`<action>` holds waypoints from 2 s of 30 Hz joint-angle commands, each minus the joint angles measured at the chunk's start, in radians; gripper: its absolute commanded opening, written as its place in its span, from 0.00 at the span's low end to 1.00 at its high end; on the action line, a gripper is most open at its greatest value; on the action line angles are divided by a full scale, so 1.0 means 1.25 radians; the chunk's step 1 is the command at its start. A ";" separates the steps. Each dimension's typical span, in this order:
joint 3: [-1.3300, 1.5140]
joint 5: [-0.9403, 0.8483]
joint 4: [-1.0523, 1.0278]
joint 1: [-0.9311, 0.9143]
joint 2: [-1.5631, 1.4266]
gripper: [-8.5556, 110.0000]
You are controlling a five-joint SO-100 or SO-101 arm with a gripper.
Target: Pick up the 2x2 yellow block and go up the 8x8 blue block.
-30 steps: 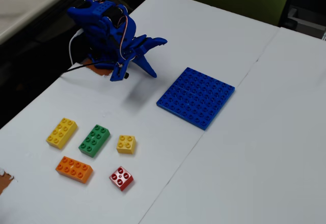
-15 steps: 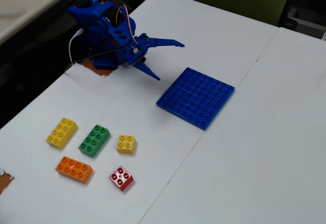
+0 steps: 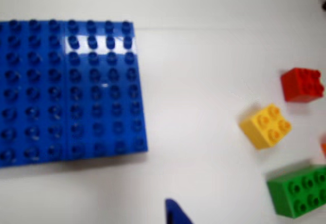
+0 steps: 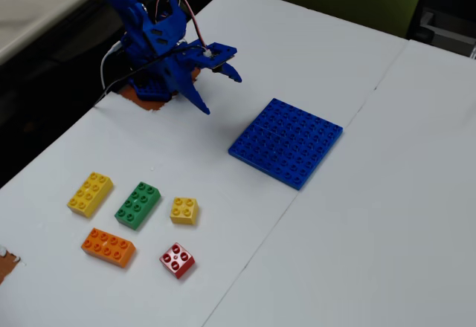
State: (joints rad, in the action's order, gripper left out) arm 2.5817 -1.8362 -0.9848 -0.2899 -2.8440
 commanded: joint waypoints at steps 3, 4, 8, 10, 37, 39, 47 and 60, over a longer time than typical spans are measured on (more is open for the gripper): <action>-0.098 -0.187 0.031 -0.048 0.125 0.39; -0.110 -0.220 0.031 -0.059 0.150 0.39; -0.174 -0.328 0.034 -0.101 0.252 0.39; -0.205 -0.373 0.040 -0.126 0.314 0.39; -0.952 -0.830 -0.255 -0.275 1.022 0.28; -0.994 -0.846 -0.248 -0.292 1.085 0.29; -1.246 -0.787 -0.272 -0.363 1.322 0.30; -1.455 -0.696 -0.261 -0.373 1.498 0.31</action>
State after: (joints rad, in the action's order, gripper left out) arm 0.8222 -2.6967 -1.3208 -0.7685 -0.9710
